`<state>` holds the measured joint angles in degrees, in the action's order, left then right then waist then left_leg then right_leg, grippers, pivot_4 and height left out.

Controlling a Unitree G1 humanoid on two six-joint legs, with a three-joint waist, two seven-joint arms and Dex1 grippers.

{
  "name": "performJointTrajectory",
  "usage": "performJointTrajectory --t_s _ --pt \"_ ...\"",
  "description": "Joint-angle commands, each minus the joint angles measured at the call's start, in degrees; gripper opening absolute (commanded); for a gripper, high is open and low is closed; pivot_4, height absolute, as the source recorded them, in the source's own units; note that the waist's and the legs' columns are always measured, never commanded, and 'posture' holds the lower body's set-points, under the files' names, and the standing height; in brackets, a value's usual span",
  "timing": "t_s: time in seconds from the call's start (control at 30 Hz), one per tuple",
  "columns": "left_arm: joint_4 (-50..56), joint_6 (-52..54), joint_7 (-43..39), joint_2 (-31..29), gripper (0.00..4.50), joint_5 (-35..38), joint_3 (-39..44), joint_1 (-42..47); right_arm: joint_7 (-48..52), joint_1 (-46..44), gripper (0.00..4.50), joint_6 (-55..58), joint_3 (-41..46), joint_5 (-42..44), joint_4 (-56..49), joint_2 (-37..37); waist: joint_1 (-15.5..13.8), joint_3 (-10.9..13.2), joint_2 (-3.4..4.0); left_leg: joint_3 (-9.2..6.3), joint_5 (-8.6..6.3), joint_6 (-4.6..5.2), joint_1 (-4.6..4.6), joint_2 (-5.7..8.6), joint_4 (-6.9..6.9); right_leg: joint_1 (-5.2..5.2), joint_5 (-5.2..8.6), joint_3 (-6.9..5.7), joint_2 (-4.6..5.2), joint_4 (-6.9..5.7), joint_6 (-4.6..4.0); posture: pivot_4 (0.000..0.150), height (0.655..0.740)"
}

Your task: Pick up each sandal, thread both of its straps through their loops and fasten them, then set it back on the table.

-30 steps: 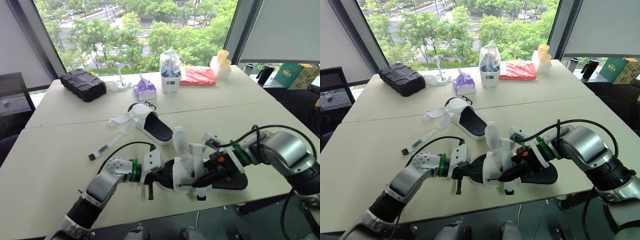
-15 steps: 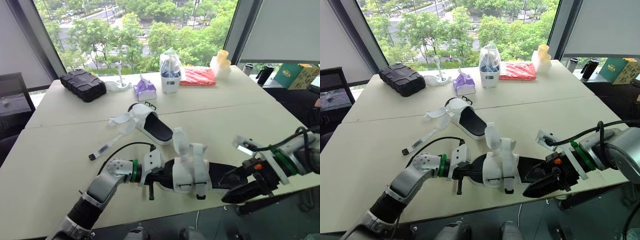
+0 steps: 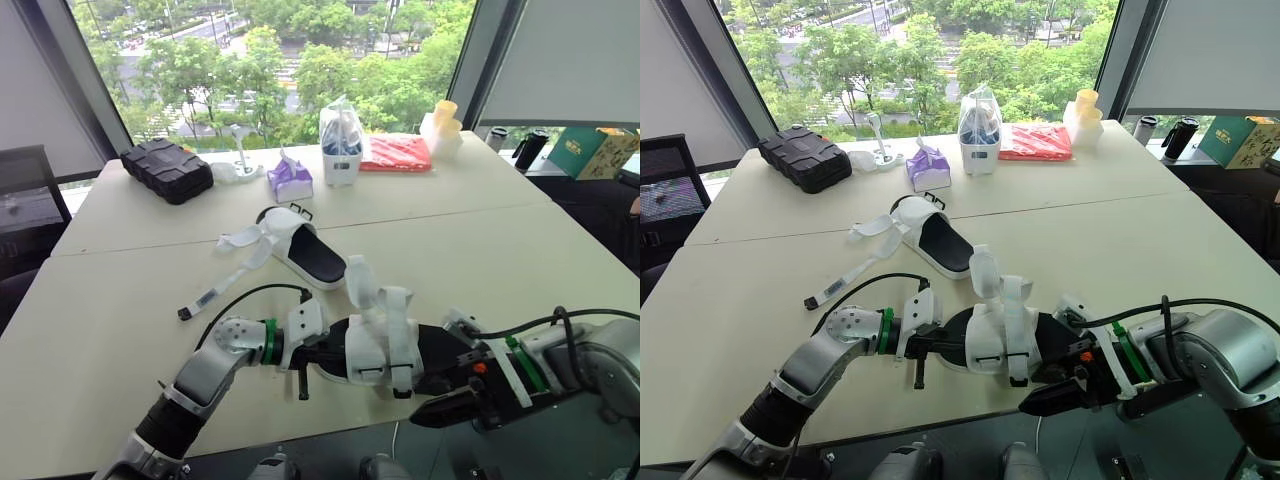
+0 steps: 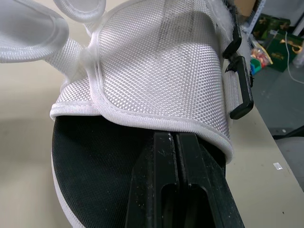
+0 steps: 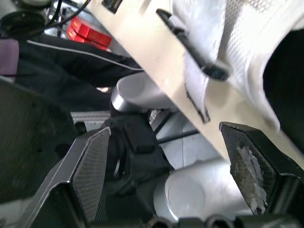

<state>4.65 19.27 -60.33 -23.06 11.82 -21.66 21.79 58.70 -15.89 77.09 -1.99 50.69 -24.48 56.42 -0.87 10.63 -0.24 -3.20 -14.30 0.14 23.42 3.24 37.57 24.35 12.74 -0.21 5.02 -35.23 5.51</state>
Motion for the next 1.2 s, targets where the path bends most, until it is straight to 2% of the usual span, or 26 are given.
performJointTrajectory --t_s 0.03,0.3,0.4,0.6,0.77,1.2 --pt "1.4 0.0 0.2 -0.1 0.00 0.0 0.0 0.1 -3.0 -0.5 3.98 0.4 1.2 1.4 -1.0 -2.6 0.0 0.0 0.00 0.00 0.00 0.00 0.00 0.00 0.00 0.00 0.00 0.00 0.00 -0.01 0.00 0.150 0.7400" --pt "1.6 0.1 0.4 -0.2 0.00 0.2 -0.1 0.2 -7.9 -1.1 3.98 2.2 1.7 2.9 -1.9 -7.3 0.1 0.0 0.00 0.00 0.00 0.00 0.00 0.00 0.13 -0.04 -0.01 0.01 -0.01 -0.06 0.00 0.150 0.7400" --pt "1.5 0.2 0.4 -0.2 0.00 0.1 -0.2 0.3 -9.9 -1.2 3.17 3.6 1.9 4.3 -2.4 -9.2 0.1 0.0 0.01 0.00 0.00 0.00 0.00 0.00 0.15 -0.04 -0.01 0.01 -0.01 -0.08 0.00 0.150 0.7400" --pt "1.4 0.0 0.3 -0.2 0.00 0.0 -0.4 0.4 -11.3 -1.2 0.14 4.6 2.2 5.6 -1.9 -9.5 0.0 0.0 0.00 0.00 0.00 0.01 0.00 0.00 0.15 -0.04 -0.01 0.00 -0.01 -0.08 0.00 0.150 0.7400" --pt "1.2 -0.3 0.3 -0.2 0.00 -0.1 -0.4 0.4 -10.0 -1.3 0.06 4.7 1.1 5.9 -2.0 -7.7 0.0 0.0 0.01 0.00 0.00 0.01 0.00 0.00 0.15 -0.04 -0.01 0.00 -0.02 -0.08 0.00 0.150 0.7400" --pt "2.0 1.6 0.1 -0.8 0.00 -0.3 -1.4 -0.1 2.3 3.8 0.06 -1.3 -8.6 3.4 -10.6 7.5 0.0 0.0 0.00 0.00 -0.01 0.02 0.01 0.01 0.18 -0.06 0.00 -0.03 -0.03 -0.08 0.01 0.150 0.7400"
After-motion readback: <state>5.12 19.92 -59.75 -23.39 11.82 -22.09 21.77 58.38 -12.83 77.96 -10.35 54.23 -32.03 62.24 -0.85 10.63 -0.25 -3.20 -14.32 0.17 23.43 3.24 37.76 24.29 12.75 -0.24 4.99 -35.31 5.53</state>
